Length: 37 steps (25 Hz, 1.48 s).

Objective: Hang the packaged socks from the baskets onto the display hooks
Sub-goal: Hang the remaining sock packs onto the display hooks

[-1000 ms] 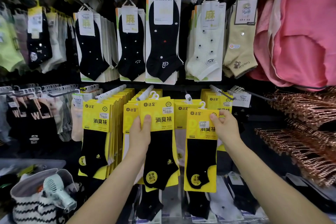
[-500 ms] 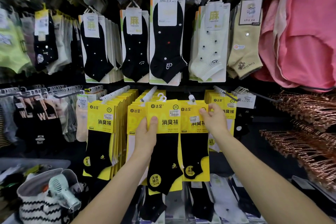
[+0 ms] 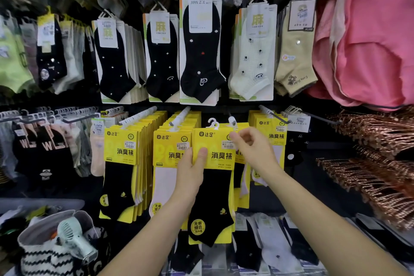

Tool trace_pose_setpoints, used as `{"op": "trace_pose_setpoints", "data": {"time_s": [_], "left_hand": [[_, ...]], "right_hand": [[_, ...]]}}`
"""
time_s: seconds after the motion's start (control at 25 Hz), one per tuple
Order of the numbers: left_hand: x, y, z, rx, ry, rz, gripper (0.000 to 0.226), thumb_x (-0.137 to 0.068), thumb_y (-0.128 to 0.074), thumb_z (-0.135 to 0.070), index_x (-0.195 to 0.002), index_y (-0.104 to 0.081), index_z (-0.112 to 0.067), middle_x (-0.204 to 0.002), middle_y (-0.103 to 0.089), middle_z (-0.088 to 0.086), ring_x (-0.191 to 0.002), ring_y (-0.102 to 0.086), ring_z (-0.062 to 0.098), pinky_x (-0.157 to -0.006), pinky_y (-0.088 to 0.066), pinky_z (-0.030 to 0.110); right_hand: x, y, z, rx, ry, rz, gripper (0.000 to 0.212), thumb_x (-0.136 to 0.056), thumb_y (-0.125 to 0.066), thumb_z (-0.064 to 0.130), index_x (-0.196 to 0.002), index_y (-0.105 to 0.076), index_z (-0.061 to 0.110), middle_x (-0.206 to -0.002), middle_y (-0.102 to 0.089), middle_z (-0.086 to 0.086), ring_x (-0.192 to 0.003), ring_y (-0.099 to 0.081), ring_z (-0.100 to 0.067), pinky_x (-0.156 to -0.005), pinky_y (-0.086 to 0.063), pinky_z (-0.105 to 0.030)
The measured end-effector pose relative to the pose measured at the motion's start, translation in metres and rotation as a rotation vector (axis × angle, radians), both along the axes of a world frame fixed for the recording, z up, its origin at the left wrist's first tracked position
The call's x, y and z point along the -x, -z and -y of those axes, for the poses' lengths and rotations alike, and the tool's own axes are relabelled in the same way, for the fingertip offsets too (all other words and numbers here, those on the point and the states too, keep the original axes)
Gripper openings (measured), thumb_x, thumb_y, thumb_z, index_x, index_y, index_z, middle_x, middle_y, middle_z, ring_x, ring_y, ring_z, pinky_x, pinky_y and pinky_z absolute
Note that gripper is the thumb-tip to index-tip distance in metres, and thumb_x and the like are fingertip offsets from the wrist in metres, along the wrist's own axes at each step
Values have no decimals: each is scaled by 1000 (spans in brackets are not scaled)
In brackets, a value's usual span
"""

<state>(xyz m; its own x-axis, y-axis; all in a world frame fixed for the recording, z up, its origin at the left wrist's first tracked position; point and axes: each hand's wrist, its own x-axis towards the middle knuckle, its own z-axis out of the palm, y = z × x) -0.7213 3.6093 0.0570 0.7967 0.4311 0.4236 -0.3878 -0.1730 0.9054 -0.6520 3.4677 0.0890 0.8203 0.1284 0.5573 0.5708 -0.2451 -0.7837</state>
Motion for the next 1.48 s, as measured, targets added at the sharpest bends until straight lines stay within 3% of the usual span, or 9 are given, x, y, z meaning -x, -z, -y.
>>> {"op": "trace_pose_setpoints", "data": {"time_s": [0.24,0.52,0.6,0.76,0.88,1.0,1.16,1.28,1.48], "left_hand": [[-5,6,12,57,35,8,16,-96,-48,-27,-102,-60,-19,-106,-68,0,-99,-63,13,-84,-52,30],[-1,5,-18,59,-138,60,16,-98,-44,-29,-89,-58,-31,-93,-64,-16,-88,-58,0,-69,-43,17],[2,6,-28,67,-175,59,17,-97,-46,-29,-86,-58,-30,-89,-65,-15,-83,-58,-4,-65,-42,16],[5,11,-42,69,-191,30,16,-97,-46,-30,-86,-59,-29,-94,-66,-10,-88,-60,4,-71,-45,22],[7,10,-44,56,-194,32,16,-96,-47,-30,-85,-59,-29,-93,-66,-9,-89,-60,8,-74,-47,27],[7,11,-37,12,-145,44,15,-96,-48,-28,-87,-59,-28,-96,-66,-6,-91,-60,10,-77,-48,27],[2,14,-23,-38,-79,6,16,-96,-48,-28,-91,-61,-21,-97,-68,-1,-94,-61,14,-83,-48,32],[-5,15,-8,-80,-15,-35,16,-95,-50,-30,-85,-61,-23,-94,-69,-2,-91,-63,14,-81,-50,33],[-14,19,13,-143,57,-88,17,-93,-52,-33,-82,-61,-23,-88,-69,-5,-84,-63,10,-74,-50,28]], "right_hand": [[2,-4,16,-68,-67,-113,13,-87,-64,21,-79,-58,28,-76,-71,-3,-75,-65,-25,-72,-53,-32],[-18,-6,25,-57,85,-141,25,-90,-60,27,-113,-55,18,-89,-66,-6,-90,-61,-20,-68,-46,-23],[-20,-8,16,-26,102,-101,14,-90,-60,27,-102,-55,21,-86,-67,-12,-86,-62,-23,-73,-49,-33],[-26,-1,5,13,86,-95,9,-90,-60,26,-85,-55,21,-71,-62,3,-71,-56,-14,-55,-41,-15],[-34,1,1,41,118,-148,18,-89,-61,29,-98,-60,14,-90,-67,-9,-84,-60,-22,-64,-46,-29],[-37,-4,-2,180,214,-120,27,-88,-59,35,-94,-60,9,-80,-61,-8,-76,-56,-26,-58,-44,-37],[-29,-8,8,290,355,41,28,-86,-58,46,-90,-53,19,-80,-52,3,-74,-53,-18,-52,-38,-29],[-18,-15,10,115,152,162,20,-88,-53,45,-80,-56,28,-71,-53,10,-66,-50,0,-54,-37,-16],[-12,-19,12,263,-13,192,22,-90,-58,24,-69,-57,31,-63,-55,12,-60,-48,-1,-57,-38,-16]]}}
